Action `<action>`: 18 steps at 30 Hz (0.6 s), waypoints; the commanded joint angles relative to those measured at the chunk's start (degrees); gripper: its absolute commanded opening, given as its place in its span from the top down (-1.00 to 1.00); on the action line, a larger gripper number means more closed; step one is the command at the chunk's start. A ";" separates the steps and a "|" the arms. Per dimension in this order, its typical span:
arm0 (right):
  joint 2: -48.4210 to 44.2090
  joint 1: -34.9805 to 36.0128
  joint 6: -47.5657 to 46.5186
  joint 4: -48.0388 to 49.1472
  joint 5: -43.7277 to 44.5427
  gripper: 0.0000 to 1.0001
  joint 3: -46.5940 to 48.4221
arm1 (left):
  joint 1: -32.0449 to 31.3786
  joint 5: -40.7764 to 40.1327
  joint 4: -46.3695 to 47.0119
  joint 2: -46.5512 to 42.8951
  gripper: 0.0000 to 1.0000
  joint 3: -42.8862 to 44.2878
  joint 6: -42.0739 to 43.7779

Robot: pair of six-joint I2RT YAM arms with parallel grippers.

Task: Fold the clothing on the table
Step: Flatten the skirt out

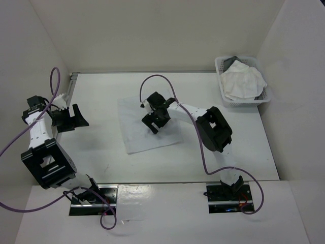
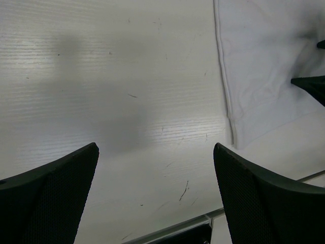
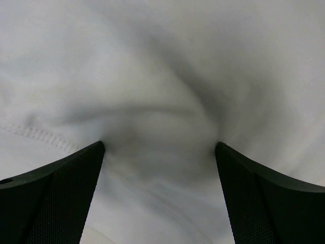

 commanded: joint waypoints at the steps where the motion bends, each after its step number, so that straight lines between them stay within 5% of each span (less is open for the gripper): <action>1: -0.39 -3.21 -1.07 -2.50 2.05 -0.88 -2.09 | 0.17 2.93 -0.69 0.61 -0.99 -0.28 2.25; 18: -4.43 -2.69 -0.02 -5.49 -2.43 -0.88 -1.47 | -20.21 -7.17 11.34 10.36 -0.99 6.91 -7.23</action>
